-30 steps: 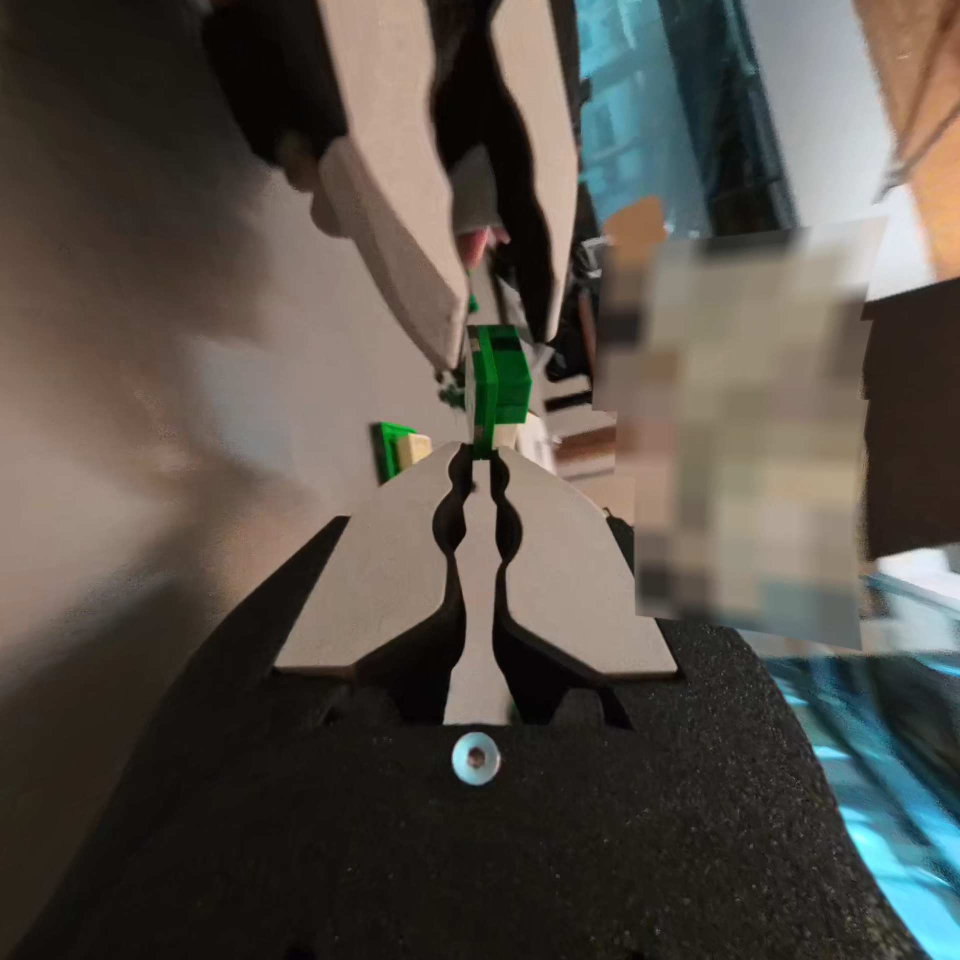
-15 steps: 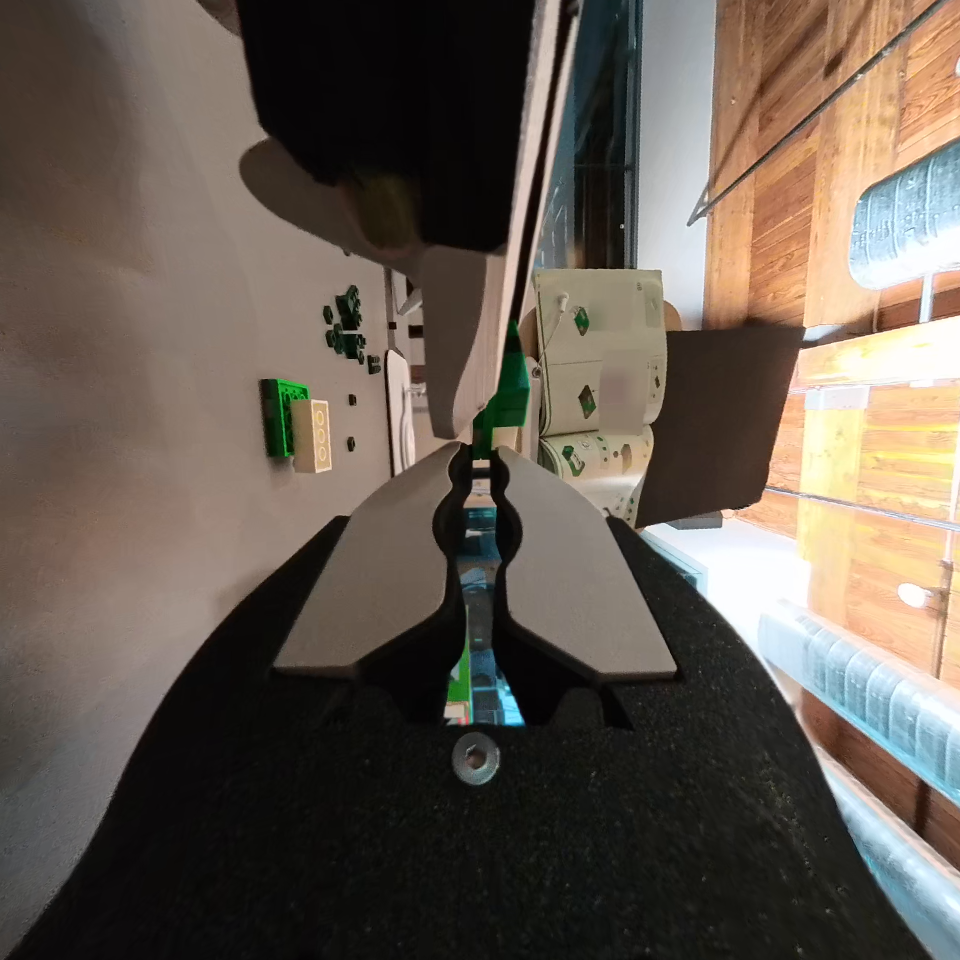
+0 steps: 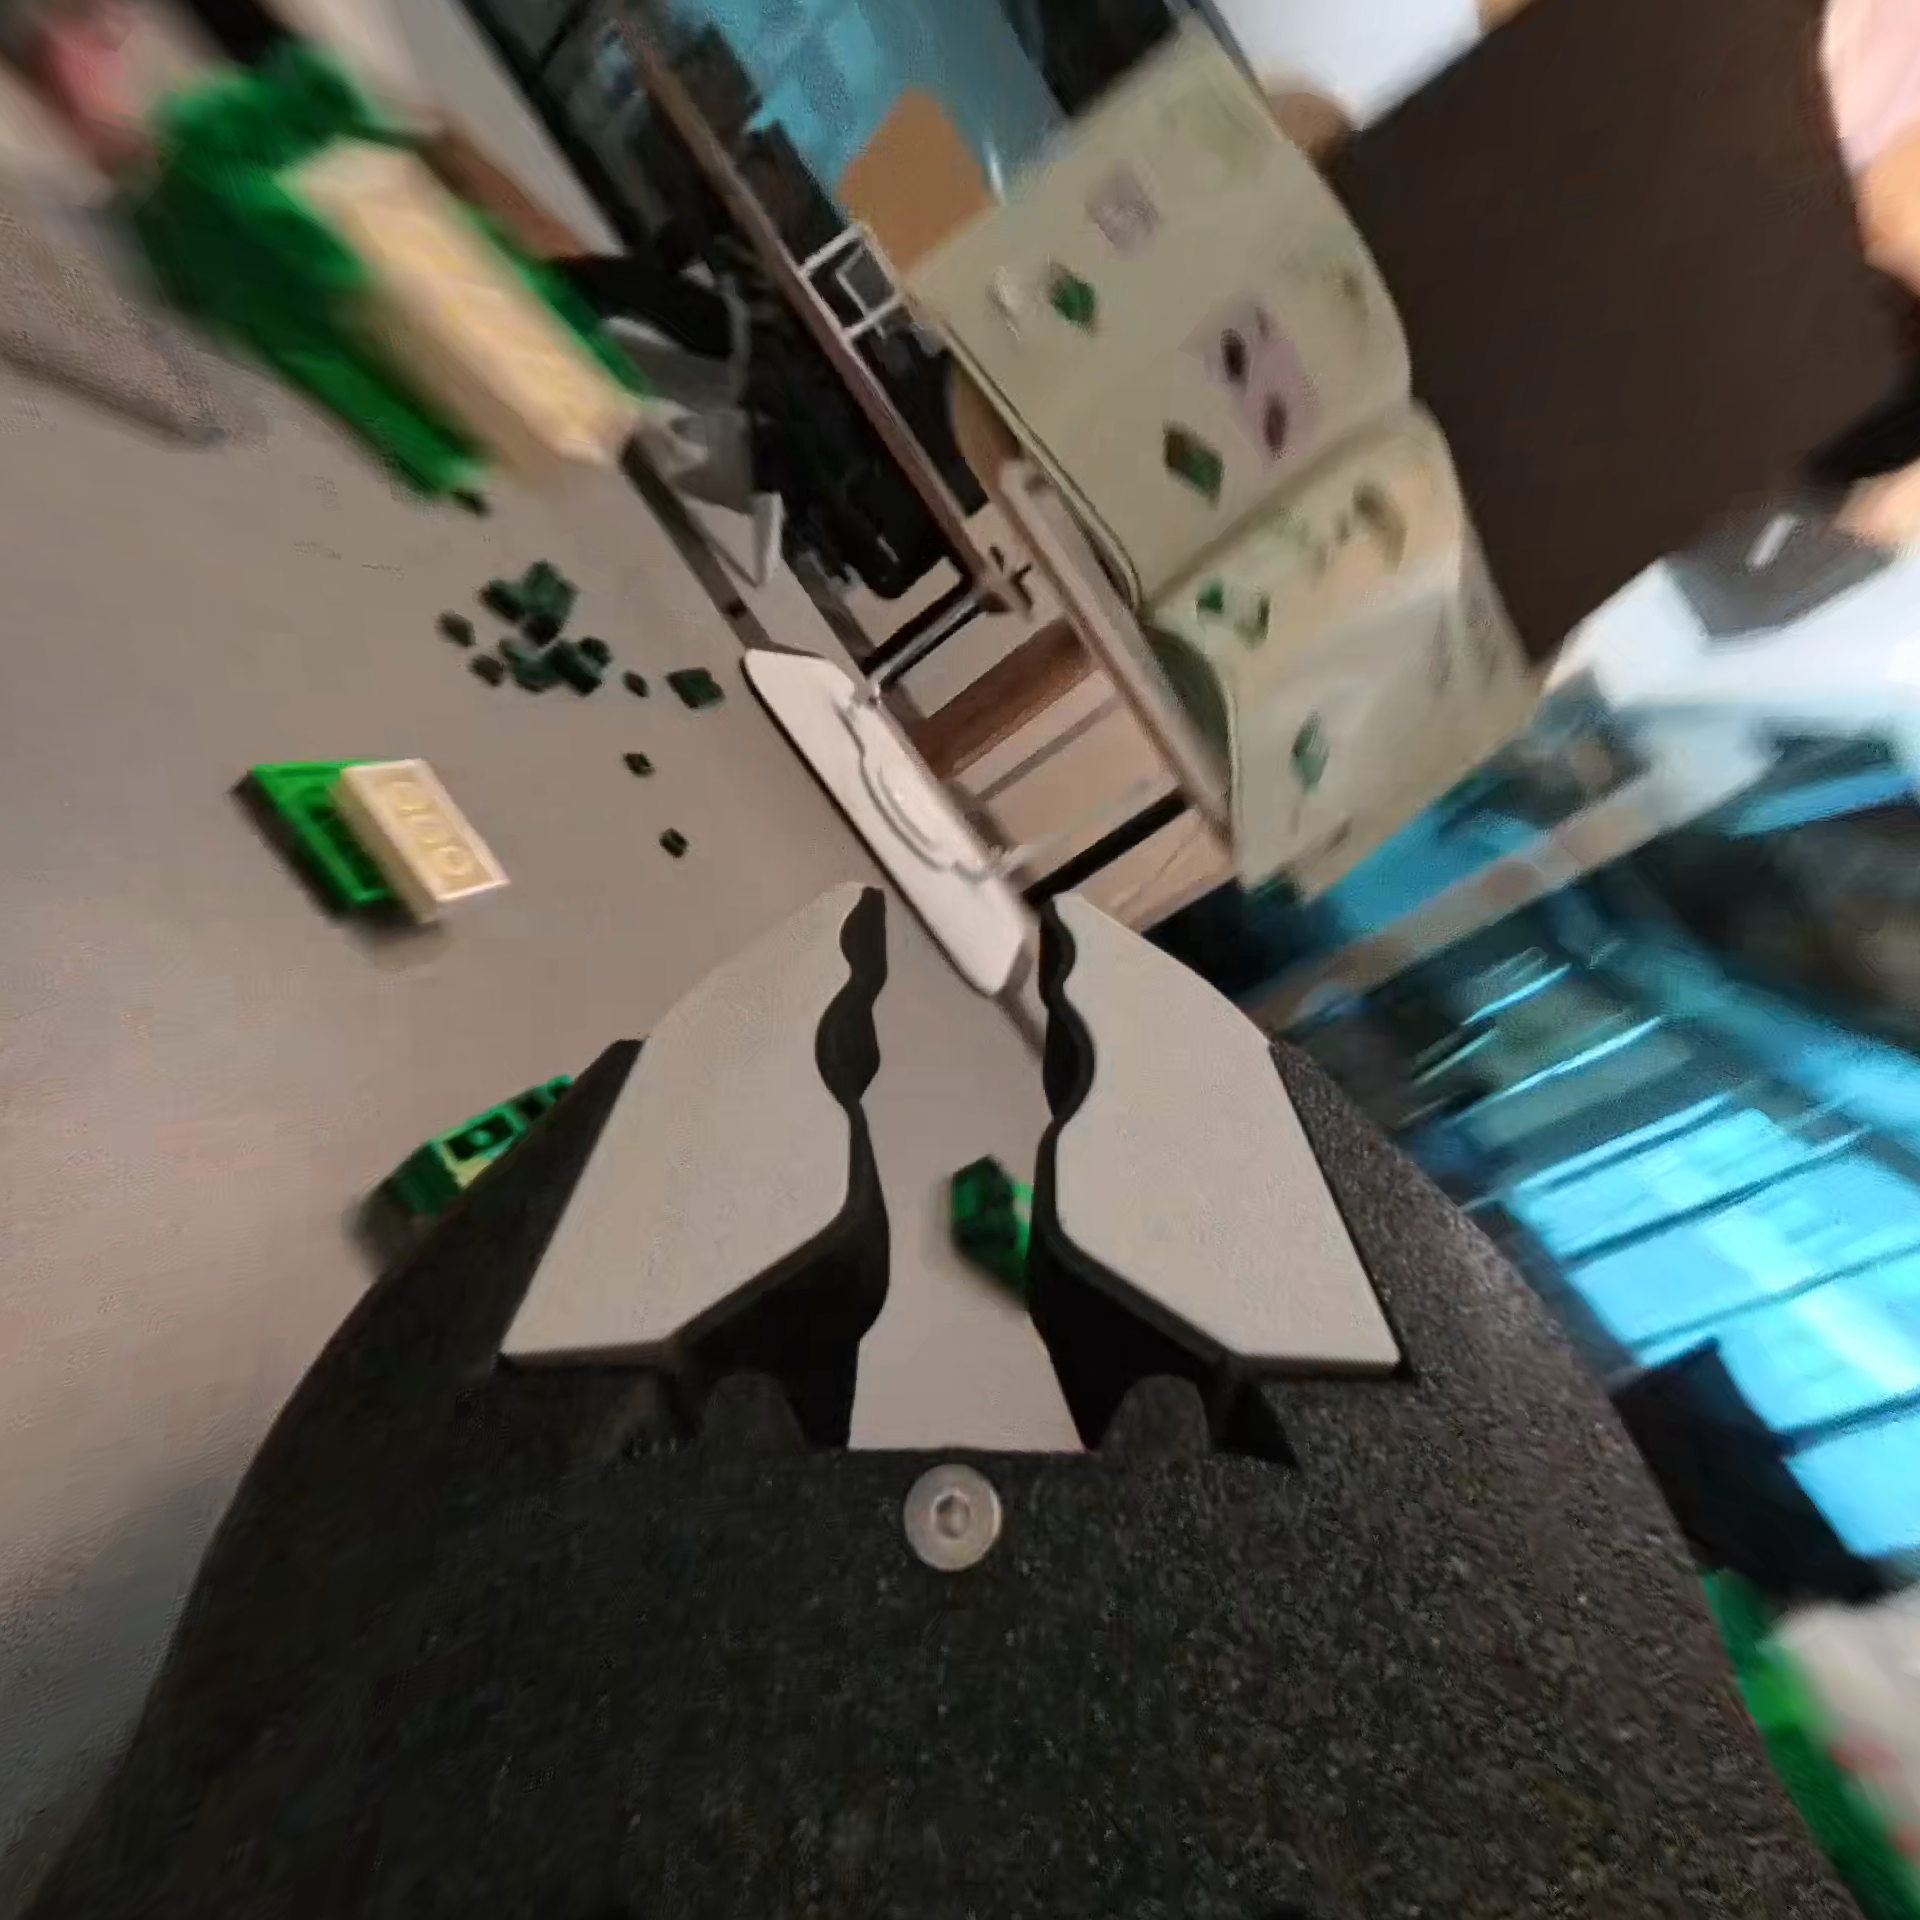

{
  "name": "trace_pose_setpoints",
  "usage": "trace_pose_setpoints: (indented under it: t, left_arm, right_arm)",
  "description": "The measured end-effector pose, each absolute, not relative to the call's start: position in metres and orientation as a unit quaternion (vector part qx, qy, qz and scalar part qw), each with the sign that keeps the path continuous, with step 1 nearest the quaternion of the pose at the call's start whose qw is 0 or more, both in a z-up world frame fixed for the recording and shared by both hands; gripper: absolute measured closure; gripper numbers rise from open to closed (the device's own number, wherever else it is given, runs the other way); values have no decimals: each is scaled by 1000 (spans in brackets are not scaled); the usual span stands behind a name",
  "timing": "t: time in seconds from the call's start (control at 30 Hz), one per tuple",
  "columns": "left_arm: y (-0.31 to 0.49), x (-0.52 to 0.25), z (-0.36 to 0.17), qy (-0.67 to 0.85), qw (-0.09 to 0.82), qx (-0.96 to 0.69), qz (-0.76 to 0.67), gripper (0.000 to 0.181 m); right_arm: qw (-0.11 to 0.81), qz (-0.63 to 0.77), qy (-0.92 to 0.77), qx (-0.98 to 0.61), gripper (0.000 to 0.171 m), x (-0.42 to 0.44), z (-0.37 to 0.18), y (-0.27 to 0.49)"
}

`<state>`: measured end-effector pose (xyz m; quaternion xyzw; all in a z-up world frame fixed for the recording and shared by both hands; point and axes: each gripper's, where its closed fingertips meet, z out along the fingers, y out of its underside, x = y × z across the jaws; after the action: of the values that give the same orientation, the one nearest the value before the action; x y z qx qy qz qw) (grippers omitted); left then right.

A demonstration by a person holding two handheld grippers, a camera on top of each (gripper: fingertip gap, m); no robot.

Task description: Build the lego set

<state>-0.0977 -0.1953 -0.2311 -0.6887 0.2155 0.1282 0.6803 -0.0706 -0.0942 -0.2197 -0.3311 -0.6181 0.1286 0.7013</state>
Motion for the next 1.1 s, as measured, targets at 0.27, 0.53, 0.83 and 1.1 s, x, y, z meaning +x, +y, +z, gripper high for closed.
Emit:
trace_pose_setpoints:
  t: [0.27, 0.53, 0.83, 1.1]
  left_arm:
    - [-194, -94, -241, 231, 665, -700, 120, 145]
    - [-194, -92, -249, 225, 649, -722, 78, 145]
    - [-195, -92, -254, 238, 644, -725, 54, 145]
    - [-197, -68, -261, 292, 628, -719, 58, 145]
  right_arm:
    - [656, 309, -432, -536, 135, -42, -221, -3]
    - [667, 276, -487, -492, 141, -58, -227, -22]
    - [663, 281, -504, -477, 144, -62, -228, -30]
    - [657, 295, -518, -461, 144, -66, -228, -40]
